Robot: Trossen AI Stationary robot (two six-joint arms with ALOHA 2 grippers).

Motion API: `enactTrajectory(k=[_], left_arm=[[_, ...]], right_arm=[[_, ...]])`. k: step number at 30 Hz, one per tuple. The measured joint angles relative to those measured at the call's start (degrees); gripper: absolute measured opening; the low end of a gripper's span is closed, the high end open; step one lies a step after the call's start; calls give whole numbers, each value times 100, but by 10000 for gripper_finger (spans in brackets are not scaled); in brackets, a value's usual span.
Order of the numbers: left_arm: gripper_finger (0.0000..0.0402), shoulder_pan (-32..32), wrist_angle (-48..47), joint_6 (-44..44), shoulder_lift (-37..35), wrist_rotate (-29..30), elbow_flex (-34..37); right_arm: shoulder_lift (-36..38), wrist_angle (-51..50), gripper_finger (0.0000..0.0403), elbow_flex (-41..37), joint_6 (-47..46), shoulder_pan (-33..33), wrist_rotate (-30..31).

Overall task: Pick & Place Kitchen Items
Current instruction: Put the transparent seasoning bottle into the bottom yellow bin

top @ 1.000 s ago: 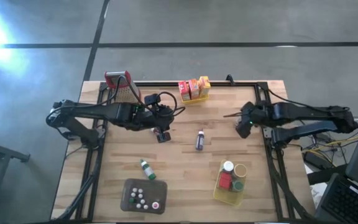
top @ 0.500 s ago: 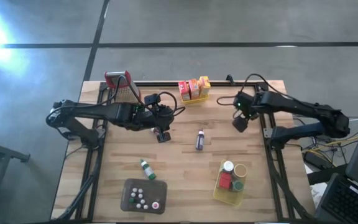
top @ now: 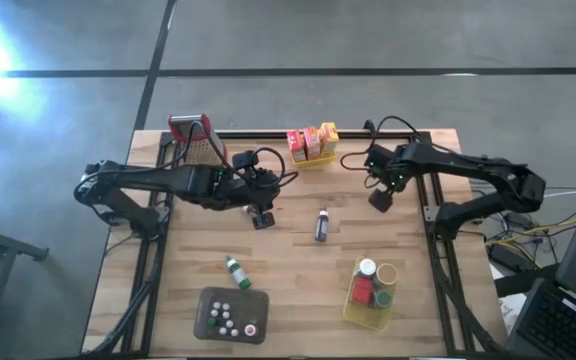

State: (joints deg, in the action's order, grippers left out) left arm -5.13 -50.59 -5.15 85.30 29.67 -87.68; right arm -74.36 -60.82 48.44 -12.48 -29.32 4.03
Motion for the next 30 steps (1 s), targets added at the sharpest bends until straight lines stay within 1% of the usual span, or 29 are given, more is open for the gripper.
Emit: enactTrajectory(k=[7,12,19,27,30], left_arm=[[168,0,0,0,0,0,0],[168,0,2,2,0,-1,0],[168,0,0,2,0,0,0],[168,0,2,2,0,0,0],[168,0,0,0,0,0,0]], right_arm=[[-327,297,327,-209,238,0,0],[-501,636,314,-459,369,-35,0],[-650,988,274,-590,586,-77,2],[-646,1085,199,-632,628,-85,-2],[-639,1085,181,-629,630,-85,-10]])
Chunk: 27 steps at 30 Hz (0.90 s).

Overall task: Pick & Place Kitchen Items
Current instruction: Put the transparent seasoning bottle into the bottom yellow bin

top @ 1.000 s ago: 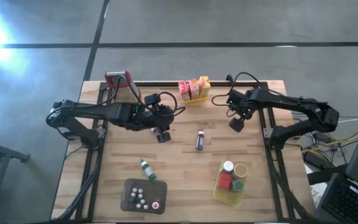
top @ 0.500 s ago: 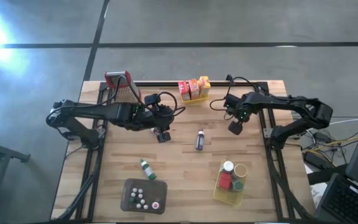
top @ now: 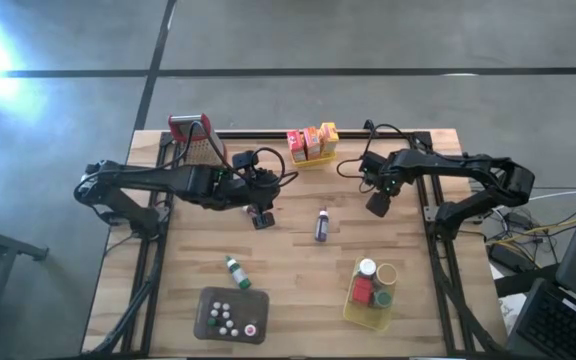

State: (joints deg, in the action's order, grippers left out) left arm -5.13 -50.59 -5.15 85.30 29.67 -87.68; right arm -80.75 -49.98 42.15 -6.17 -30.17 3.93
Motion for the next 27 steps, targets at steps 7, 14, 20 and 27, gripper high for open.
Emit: enactTrajectory(k=[7,14,20,27], left_arm=[[168,0,1,1,0,0,0],[168,0,1,0,0,0,0],[168,0,0,0,0,0,0],[168,0,0,1,0,0,0]], right_arm=[[0,-2,226,-7,-9,0,-5],[0,-11,279,-7,-2,2,-5],[18,-17,266,-7,26,2,-121],[39,-59,232,-7,-6,2,-123]])
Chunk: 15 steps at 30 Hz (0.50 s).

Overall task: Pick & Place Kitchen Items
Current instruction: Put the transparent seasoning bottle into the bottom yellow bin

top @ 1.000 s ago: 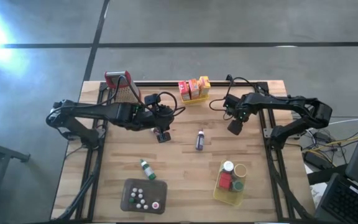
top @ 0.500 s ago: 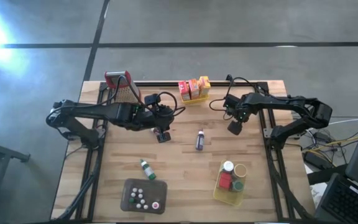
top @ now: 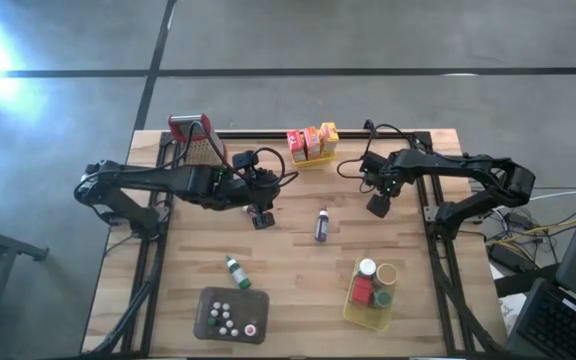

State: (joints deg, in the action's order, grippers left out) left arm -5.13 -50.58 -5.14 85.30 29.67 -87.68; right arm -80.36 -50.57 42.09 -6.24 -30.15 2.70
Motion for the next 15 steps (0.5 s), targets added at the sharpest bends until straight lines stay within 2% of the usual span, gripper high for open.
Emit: enactTrajectory(k=[8,15], left_arm=[[168,0,1,2,0,0,0],[168,0,2,-1,0,0,0]], right_arm=[[0,-8,220,0,-42,0,15],[0,-13,243,0,-42,0,26]])
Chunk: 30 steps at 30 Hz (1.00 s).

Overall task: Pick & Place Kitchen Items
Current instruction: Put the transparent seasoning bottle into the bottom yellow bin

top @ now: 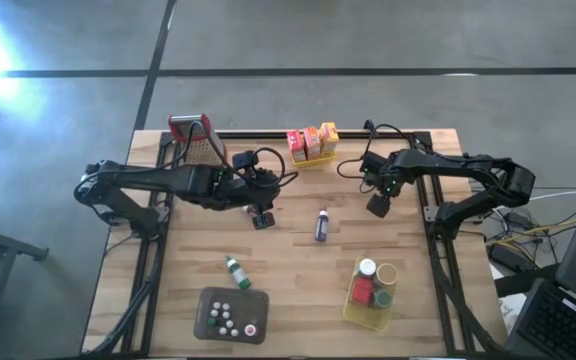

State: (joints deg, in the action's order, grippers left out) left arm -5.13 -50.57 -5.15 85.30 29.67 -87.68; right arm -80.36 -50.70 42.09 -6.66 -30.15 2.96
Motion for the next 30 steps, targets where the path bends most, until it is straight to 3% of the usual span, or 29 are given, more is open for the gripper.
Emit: enactTrajectory(k=[10,23,30], left_arm=[[168,0,-2,2,0,0,0],[168,0,-2,1,0,-1,0],[168,2,0,2,0,0,0]], right_arm=[[2,-4,261,0,-24,0,40],[11,-24,182,7,-68,-24,153],[20,-214,195,81,25,-7,-408]])
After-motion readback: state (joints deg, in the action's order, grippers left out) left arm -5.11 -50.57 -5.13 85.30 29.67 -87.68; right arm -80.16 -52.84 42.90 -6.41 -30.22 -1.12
